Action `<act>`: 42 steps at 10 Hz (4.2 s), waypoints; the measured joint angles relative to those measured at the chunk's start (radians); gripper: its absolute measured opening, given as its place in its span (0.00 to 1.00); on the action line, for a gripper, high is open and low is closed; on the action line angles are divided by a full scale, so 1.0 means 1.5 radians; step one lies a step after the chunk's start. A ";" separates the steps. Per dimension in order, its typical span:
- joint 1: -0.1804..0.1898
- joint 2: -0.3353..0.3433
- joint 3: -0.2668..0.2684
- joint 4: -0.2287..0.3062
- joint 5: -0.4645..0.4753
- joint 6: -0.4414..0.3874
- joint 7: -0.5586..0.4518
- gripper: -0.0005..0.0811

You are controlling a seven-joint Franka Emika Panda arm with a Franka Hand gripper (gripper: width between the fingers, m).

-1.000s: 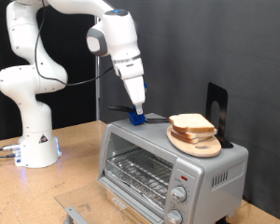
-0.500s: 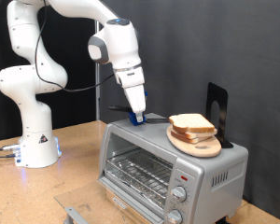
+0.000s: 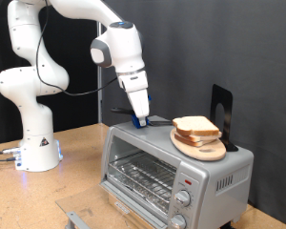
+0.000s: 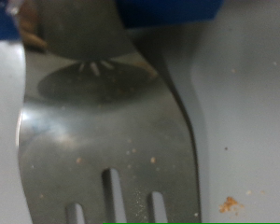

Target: Make a piece of toast with the oven

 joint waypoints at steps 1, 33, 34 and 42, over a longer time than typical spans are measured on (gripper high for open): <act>0.000 0.000 0.000 -0.001 0.001 0.000 0.000 0.68; -0.162 -0.137 -0.147 -0.059 0.163 -0.078 0.040 0.56; -0.164 -0.130 -0.147 -0.059 0.164 -0.055 0.024 0.56; -0.166 -0.069 -0.080 0.018 0.067 -0.067 0.117 0.56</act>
